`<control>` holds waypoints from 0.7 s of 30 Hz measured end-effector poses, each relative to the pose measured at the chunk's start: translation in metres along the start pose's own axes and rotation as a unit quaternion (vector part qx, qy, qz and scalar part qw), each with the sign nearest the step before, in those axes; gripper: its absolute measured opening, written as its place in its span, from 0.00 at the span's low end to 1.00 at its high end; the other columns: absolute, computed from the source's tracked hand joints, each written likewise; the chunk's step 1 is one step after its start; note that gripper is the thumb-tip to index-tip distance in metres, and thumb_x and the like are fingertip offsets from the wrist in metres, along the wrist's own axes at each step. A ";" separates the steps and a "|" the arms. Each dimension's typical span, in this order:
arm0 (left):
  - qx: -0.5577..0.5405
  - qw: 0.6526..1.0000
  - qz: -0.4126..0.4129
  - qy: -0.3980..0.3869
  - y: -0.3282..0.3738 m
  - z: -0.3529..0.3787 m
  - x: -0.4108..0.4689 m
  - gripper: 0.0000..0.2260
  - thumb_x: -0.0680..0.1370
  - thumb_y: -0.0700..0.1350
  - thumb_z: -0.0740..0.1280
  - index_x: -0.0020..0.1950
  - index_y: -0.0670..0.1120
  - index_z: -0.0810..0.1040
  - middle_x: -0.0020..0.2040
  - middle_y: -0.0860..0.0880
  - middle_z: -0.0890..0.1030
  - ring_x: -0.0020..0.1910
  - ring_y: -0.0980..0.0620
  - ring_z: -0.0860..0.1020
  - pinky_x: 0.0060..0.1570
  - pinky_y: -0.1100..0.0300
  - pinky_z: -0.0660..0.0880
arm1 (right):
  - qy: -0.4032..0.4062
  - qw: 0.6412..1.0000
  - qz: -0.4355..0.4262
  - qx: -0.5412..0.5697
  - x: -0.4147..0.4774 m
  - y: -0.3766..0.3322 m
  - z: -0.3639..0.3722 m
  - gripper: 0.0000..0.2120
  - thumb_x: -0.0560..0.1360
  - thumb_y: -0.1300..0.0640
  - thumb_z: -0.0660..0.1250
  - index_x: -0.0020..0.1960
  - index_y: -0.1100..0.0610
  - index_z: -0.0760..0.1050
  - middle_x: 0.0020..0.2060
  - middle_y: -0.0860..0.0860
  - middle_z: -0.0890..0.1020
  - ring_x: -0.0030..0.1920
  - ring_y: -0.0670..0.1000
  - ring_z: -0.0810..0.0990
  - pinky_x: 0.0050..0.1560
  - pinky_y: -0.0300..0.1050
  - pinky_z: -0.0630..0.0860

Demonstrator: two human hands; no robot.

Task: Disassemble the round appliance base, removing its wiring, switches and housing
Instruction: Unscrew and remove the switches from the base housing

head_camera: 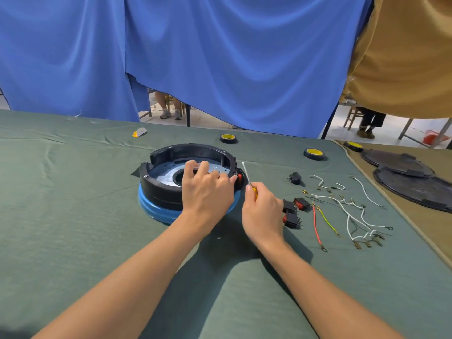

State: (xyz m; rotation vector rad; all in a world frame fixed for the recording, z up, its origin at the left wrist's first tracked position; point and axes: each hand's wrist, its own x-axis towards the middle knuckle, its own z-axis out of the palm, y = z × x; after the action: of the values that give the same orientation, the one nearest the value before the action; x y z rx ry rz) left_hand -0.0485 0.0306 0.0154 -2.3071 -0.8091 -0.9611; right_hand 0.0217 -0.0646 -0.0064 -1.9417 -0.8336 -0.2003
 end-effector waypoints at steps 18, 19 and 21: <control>-0.215 0.946 0.112 -0.215 -0.008 0.005 0.025 0.09 0.79 0.47 0.63 0.49 0.41 0.74 0.45 0.45 0.77 0.45 0.48 0.69 0.41 0.59 0.61 | -0.051 0.998 -0.047 -0.001 -0.010 -0.007 -0.001 0.20 0.80 0.62 0.54 0.69 0.52 0.72 0.40 0.56 0.81 0.42 0.59 0.78 0.37 0.47 0.64; -0.213 0.948 0.110 -0.211 -0.007 0.005 0.025 0.09 0.79 0.46 0.63 0.49 0.40 0.75 0.45 0.44 0.78 0.45 0.48 0.70 0.41 0.59 0.61 | -0.059 0.997 -0.045 -0.009 -0.007 -0.008 -0.004 0.19 0.80 0.62 0.54 0.68 0.52 0.73 0.41 0.57 0.81 0.42 0.59 0.77 0.37 0.47 0.64; -0.214 0.949 0.108 -0.205 -0.007 0.005 0.024 0.08 0.79 0.45 0.63 0.48 0.40 0.75 0.44 0.44 0.78 0.44 0.48 0.70 0.40 0.60 0.61 | -0.079 0.995 -0.048 -0.043 -0.001 -0.012 -0.009 0.18 0.79 0.63 0.54 0.65 0.55 0.74 0.42 0.58 0.81 0.43 0.61 0.77 0.37 0.48 0.65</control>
State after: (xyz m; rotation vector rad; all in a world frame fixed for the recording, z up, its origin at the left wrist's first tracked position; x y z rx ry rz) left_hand -0.0370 0.0463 0.0318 -2.9627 -0.5135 -0.6056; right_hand 0.0152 -0.0697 0.0061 -2.0193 -1.0399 -0.1426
